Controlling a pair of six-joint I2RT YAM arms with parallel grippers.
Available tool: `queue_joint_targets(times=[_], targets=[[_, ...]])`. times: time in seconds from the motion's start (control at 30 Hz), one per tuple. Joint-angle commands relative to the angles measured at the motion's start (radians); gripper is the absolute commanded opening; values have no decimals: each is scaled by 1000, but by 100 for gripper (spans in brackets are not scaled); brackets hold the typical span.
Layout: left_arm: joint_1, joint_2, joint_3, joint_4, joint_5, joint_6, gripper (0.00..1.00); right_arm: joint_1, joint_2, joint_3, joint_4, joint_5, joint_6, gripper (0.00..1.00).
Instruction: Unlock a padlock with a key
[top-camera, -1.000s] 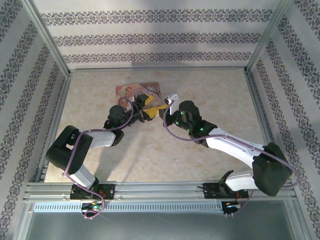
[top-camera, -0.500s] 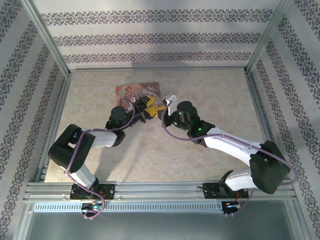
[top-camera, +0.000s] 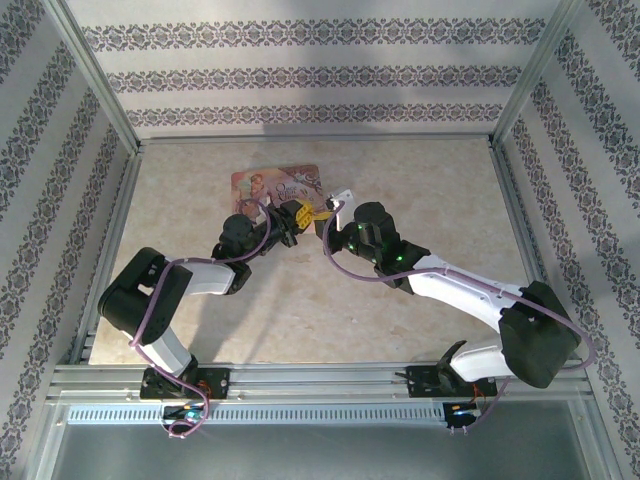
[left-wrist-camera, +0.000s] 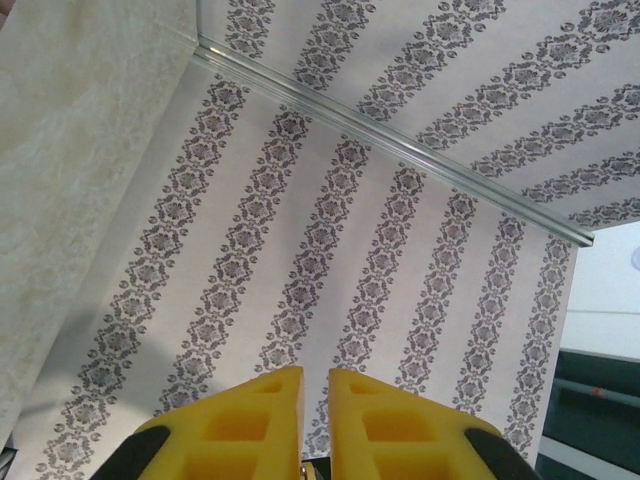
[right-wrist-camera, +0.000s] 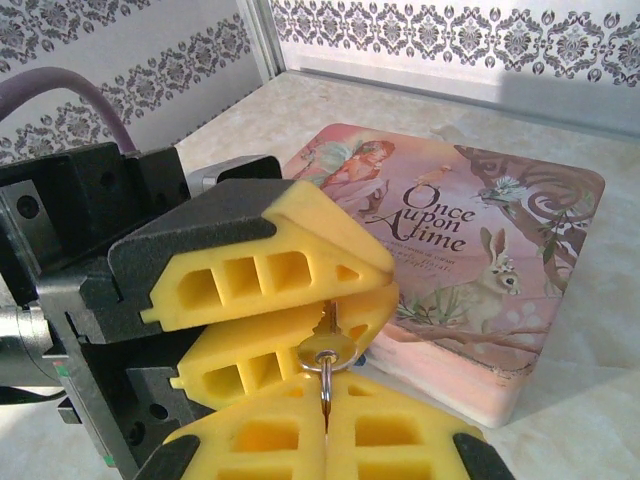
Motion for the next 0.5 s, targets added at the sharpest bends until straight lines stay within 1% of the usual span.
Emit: queue_joint_targets(times=[0.0,0.23,0.33,0.47], targets=[[-19,1,-8,37,-13,17,10,12,-12,21,29,13,11,0],[-17,-42,1,-29,-13,87,0,-2,-36,14,22,0,31,0],[4,-98,13,-98,-12,171,0,-25,-64,3,14,-22,65,9],[54,-222,77,-326,28,377,0,-59,-126,0,-20,-75,111,25]])
